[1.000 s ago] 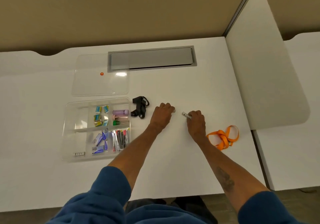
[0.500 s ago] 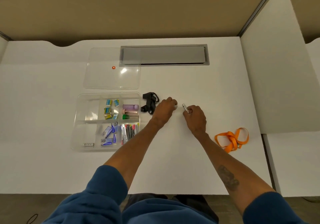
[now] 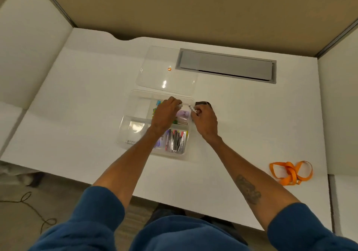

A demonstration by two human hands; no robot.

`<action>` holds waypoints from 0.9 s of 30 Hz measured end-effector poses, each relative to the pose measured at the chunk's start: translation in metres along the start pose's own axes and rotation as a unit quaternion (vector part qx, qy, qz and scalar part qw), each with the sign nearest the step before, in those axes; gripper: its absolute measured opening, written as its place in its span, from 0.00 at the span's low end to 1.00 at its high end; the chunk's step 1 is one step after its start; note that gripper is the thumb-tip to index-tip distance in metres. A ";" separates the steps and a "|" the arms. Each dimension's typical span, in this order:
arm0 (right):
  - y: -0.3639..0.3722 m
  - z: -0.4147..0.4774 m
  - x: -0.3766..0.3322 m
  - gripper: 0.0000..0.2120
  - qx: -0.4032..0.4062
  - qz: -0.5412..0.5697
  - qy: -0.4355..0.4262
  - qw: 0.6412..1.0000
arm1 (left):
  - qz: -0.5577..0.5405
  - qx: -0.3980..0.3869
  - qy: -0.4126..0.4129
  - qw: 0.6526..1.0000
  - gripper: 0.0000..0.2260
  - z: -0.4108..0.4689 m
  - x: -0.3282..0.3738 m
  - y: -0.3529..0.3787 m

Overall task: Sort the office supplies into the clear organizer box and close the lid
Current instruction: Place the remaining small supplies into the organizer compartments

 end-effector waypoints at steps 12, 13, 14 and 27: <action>0.122 -0.008 -0.086 0.13 -0.159 -0.111 -0.071 0.978 | 0.031 -0.005 -0.151 0.988 0.07 -0.108 -0.119 -0.014; 0.132 -0.011 -0.090 0.13 -0.163 -0.126 -0.075 0.976 | 0.032 -0.014 -0.155 0.987 0.07 -0.113 -0.125 -0.014; 0.140 -0.014 -0.093 0.13 -0.165 -0.141 -0.081 0.973 | 0.029 -0.024 -0.158 0.987 0.08 -0.117 -0.131 -0.012; 0.184 -0.019 -0.101 0.10 -0.214 -0.310 -0.111 0.920 | 0.072 -0.128 -0.226 0.963 0.10 -0.119 -0.137 -0.006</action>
Point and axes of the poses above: each hand's wrist, its own z-axis towards the middle knuckle, its own y-axis out of the palm, x = y × z, the point moved 1 cm from there along z, towards the middle knuckle, and after that the axes turned 15 degrees about -x, right-handed, at the moved point
